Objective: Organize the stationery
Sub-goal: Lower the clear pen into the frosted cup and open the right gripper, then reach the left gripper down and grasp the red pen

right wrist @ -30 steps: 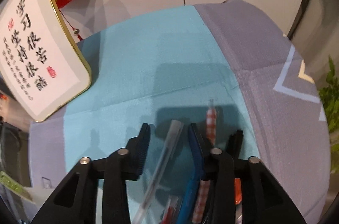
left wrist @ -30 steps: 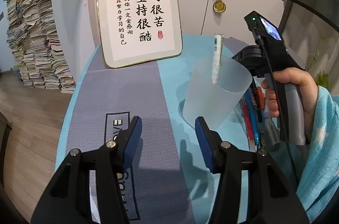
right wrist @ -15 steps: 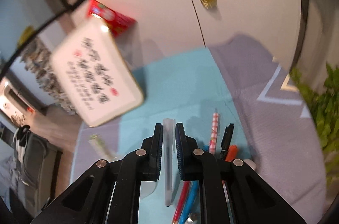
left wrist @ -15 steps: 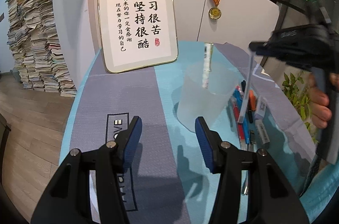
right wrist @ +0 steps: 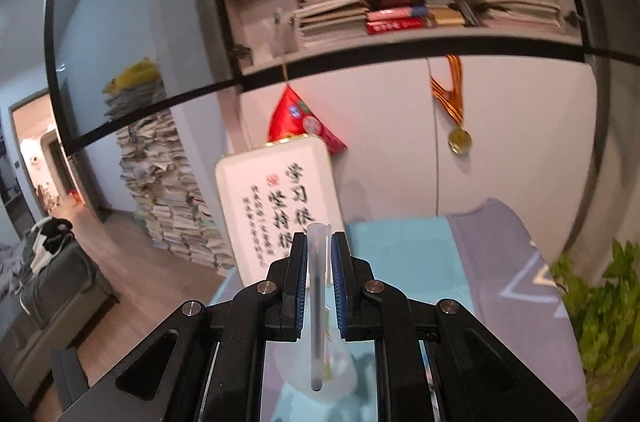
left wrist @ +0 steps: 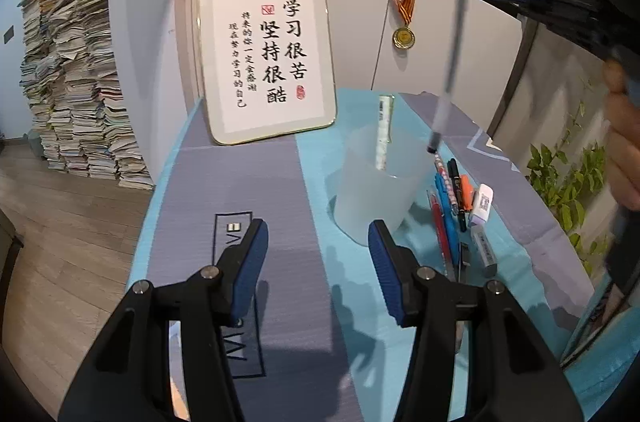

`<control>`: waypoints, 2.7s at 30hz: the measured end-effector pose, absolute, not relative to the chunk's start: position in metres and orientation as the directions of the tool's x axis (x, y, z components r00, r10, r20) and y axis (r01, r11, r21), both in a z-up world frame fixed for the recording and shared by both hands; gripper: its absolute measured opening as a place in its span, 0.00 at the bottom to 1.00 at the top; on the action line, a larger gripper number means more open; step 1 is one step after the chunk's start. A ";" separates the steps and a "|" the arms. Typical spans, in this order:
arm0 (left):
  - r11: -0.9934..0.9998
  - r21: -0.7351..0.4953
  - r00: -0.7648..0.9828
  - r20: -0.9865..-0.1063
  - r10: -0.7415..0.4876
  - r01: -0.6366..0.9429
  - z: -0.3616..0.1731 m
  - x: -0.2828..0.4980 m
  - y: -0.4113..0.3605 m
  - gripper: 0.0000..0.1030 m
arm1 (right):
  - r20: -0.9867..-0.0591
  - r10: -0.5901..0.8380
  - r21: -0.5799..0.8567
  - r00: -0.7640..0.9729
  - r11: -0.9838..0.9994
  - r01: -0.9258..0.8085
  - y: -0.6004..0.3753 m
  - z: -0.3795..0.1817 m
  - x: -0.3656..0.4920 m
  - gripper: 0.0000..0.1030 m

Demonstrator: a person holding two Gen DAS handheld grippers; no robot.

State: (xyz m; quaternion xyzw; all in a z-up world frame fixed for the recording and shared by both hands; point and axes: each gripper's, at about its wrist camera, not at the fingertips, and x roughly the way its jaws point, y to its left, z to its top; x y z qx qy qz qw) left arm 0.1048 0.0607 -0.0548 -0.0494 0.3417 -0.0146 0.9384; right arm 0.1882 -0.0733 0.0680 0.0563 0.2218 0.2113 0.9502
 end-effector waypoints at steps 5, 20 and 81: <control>0.995 -0.101 0.766 -0.640 -0.056 -0.013 -0.056 0.105 0.065 0.49 | -0.458 0.412 0.223 0.788 0.911 -0.346 -0.067 0.046 0.212 0.13; 0.996 -0.094 0.753 -0.654 -0.072 0.013 -0.061 0.106 0.055 0.49 | -0.548 0.415 0.223 0.726 0.909 -0.352 -0.076 0.006 0.214 0.13; 0.972 0.004 0.559 -0.819 -0.130 0.233 -0.127 0.148 -0.064 0.27 | -0.686 0.448 0.363 0.573 0.893 -0.265 -0.199 -0.068 0.144 0.13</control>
